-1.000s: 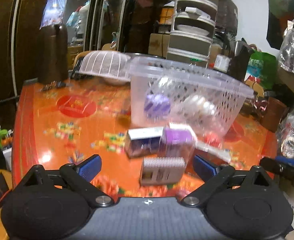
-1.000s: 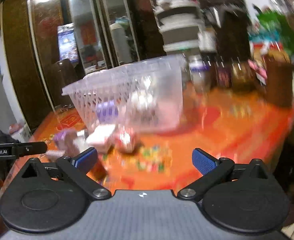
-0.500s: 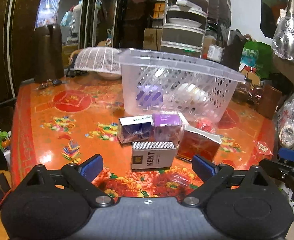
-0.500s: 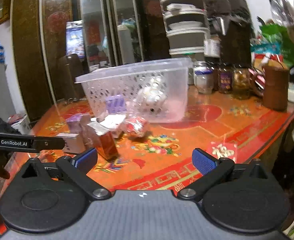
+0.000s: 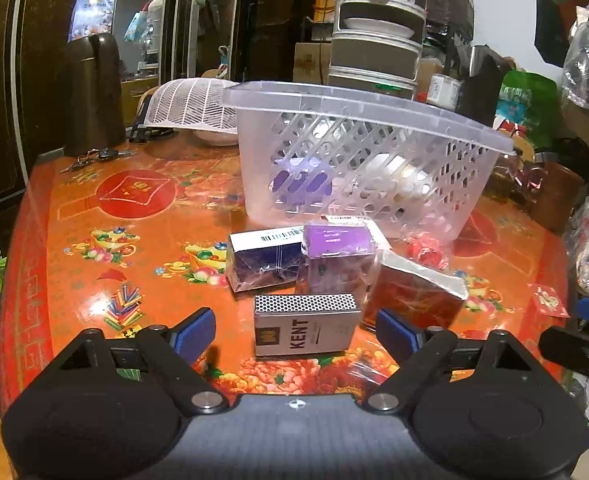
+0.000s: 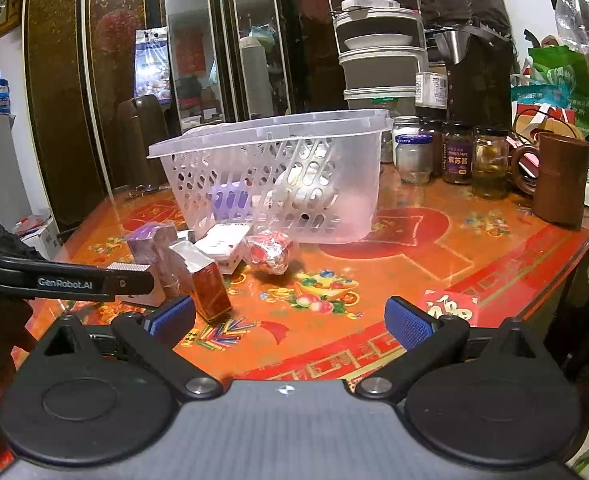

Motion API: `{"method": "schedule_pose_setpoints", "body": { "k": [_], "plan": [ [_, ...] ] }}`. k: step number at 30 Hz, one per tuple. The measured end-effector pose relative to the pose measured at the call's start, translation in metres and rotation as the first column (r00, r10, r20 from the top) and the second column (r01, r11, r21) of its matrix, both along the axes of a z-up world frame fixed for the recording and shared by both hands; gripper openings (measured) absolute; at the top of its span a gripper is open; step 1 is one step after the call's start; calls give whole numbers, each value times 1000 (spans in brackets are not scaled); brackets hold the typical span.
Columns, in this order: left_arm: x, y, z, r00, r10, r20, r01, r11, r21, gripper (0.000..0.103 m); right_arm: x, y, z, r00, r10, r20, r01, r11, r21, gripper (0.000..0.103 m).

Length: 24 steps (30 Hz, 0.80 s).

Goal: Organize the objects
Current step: 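Grasp the KENT cigarette box with the left tool while the right tool grasps the reddish box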

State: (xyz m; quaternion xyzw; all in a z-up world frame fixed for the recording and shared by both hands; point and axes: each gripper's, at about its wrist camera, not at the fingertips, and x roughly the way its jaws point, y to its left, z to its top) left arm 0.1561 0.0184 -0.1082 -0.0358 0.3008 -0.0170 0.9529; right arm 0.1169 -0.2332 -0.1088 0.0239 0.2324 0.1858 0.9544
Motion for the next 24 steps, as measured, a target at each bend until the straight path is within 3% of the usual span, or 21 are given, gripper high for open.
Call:
{"method": "schedule_pose_setpoints", "body": {
  "k": [3, 6, 14, 17, 22, 24],
  "plan": [
    [4, -1, -4, 1000, -2, -13, 2, 1000, 4, 82, 2, 2, -1, 1000, 4, -2, -4, 1000, 1, 103],
    [8, -1, -8, 1000, -10, -22, 10, 1000, -5, 62, 4, 8, -1, 1000, 24, -6, -24, 1000, -8, 103],
    [1, 16, -8, 1000, 2, 9, -1, 995, -96, 61, 15, 27, -5, 995, 96, -12, -96, 995, -24, 97],
    [-2, 20, -6, 999, 11, 33, -7, 994, -108, 61, 22, 39, -7, 992, 126, -10, -126, 991, -47, 90],
    [-5, 23, -2, 998, 14, 65, -6, 993, -121, 61, 37, 54, -13, 984, 171, -41, -174, 983, -67, 56],
    [-5, 22, -2, 998, 9, 67, -1, 993, -120, 61, 38, 57, -14, 983, 182, -38, -184, 981, -65, 55]
  ]
}}
